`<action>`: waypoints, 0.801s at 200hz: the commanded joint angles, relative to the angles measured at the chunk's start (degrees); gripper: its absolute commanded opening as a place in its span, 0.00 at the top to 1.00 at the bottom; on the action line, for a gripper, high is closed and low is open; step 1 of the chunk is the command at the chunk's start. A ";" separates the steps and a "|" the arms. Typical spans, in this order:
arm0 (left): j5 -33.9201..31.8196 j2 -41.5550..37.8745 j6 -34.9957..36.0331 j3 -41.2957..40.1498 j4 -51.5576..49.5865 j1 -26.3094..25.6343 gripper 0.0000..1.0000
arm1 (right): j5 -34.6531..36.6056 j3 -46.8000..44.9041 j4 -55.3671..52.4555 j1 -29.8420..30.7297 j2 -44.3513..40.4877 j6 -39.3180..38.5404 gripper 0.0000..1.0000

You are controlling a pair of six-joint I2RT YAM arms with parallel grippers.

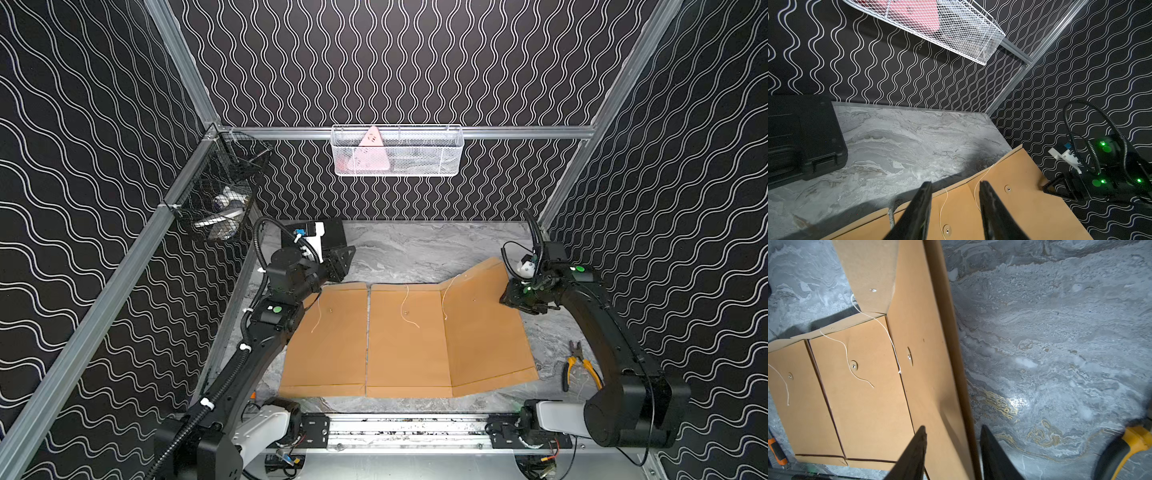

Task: Open the file bag
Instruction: Place the file bag at the center of the board.

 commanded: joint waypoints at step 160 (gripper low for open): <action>0.24 -0.96 0.55 0.16 1.49 0.09 0.57 | 5.21 0.47 -1.51 -1.75 -0.80 1.65 0.48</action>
